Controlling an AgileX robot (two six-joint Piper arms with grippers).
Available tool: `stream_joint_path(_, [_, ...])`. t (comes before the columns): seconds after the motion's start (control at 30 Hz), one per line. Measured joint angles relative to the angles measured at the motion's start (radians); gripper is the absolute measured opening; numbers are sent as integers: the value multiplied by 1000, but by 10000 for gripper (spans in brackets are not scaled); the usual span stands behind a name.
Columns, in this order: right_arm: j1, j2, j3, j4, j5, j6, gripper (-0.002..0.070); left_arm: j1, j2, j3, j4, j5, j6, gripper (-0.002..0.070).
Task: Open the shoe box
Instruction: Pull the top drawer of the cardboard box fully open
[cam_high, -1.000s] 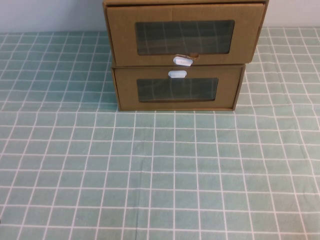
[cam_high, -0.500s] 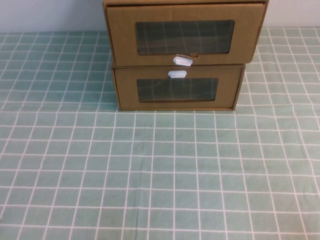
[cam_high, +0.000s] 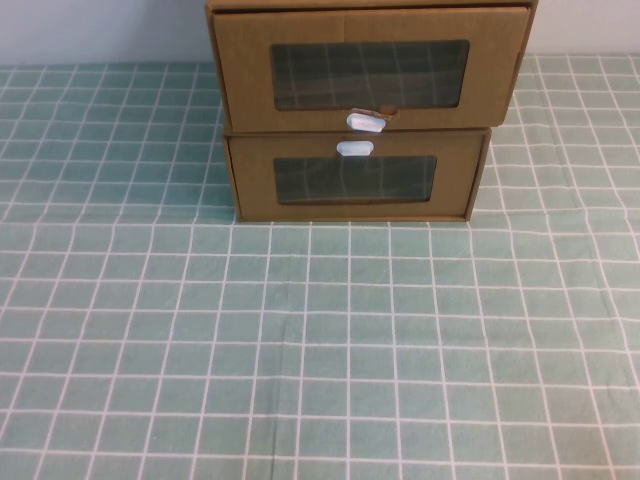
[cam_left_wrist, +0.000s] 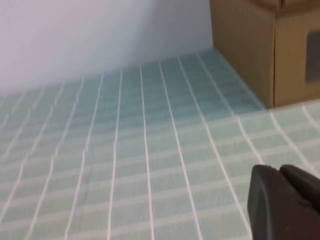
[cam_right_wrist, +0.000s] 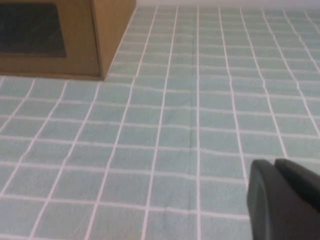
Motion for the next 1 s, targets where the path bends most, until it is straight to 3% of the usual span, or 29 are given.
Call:
stream_joint_path(0.17, [0,0,0,0,-211,0,-14,0,0,1,2,-210,0,-6])
stream_joint_path(0.5, [0,0,0,0,-859,0,-14,0,0,1,2,-798,0,-5])
stream_joint_path(0.8, [0,0,0,13,-1038,0,-14,0,-2,1,-1,-880,30,-5])
stream_joint_path(1.0, [0,-2,0,60,-1184,0,-13,0,-2,-6,-115,-997,41,-5])
